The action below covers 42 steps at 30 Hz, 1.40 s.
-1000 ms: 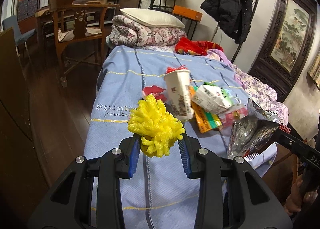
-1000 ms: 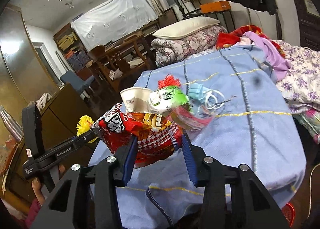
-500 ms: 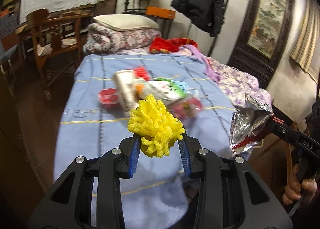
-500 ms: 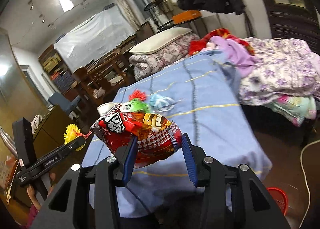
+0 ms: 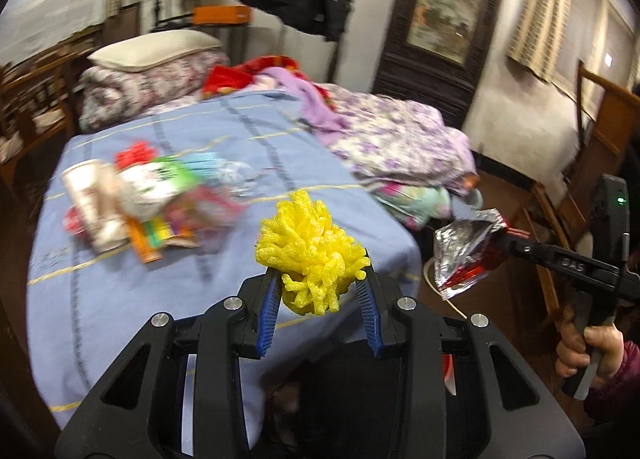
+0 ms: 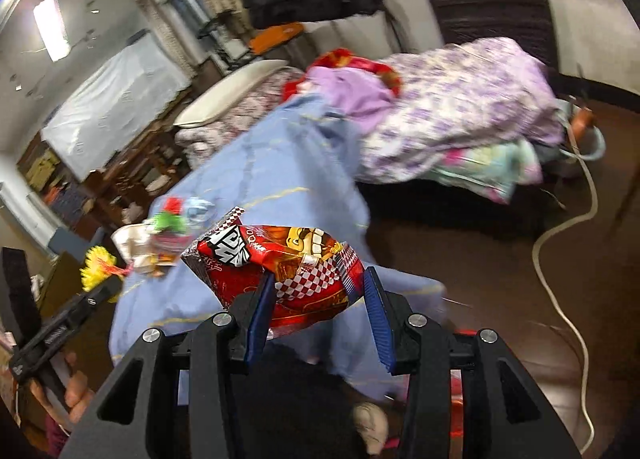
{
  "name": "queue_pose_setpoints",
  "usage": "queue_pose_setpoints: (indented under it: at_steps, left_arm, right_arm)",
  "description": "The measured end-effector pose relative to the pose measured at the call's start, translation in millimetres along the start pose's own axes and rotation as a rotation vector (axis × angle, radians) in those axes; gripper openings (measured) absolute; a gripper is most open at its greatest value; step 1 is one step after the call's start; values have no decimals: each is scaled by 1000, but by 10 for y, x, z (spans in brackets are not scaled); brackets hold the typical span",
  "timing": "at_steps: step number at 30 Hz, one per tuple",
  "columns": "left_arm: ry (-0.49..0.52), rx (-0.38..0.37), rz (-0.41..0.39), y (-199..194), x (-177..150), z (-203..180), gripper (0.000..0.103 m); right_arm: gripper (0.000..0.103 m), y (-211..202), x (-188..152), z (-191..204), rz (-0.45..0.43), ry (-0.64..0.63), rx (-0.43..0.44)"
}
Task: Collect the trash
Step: 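Carry both items to the wastebasket while the right tool drops the red chip bag in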
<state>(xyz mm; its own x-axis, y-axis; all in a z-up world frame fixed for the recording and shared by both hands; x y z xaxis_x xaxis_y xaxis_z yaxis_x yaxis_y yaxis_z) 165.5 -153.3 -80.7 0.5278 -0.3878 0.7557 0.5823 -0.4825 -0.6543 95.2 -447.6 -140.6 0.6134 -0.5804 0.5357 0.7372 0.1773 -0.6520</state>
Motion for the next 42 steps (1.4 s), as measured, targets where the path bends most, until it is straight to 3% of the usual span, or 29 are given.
queue_pose_setpoints:
  at_steps: [10, 19, 22, 24, 28, 33, 42]
  left_arm:
    - [128, -139, 51, 410, 102, -780, 36]
    - [181, -155, 129, 677, 19, -1120, 36]
    - [196, -158, 146, 742, 5, -1184, 36]
    - [201, -160, 156, 775, -2, -1210, 36]
    - [220, -164, 172, 832, -16, -1282, 36]
    - [236, -184, 186, 898, -29, -1379, 36]
    - [317, -269, 276, 1235, -142, -1746, 36]
  right_arm:
    - [44, 81, -139, -995, 109, 122, -145]
    - [44, 524, -577, -1607, 276, 183, -227]
    - [47, 691, -696, -1706, 335, 201, -254]
    - [58, 763, -722, -1767, 355, 224, -269]
    - [67, 758, -692, -1843, 334, 257, -267]
    - [67, 653, -604, -1873, 294, 286, -237]
    - [72, 222, -210, -1678, 134, 252, -205]
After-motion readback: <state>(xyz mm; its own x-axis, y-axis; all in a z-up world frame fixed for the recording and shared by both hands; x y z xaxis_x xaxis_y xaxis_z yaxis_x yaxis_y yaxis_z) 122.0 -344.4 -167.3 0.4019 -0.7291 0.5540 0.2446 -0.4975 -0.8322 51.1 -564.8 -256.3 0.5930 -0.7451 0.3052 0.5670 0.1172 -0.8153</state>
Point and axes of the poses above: each gripper's, at about its wrist camera, not at the fingertips, and y roughly the way its jaws point, z to its left, x to its top, the point moved 2 cm from there along y, roughly the way its jaws point, and after that the axes turned 10 degrees about y, right-handed, at the moved point
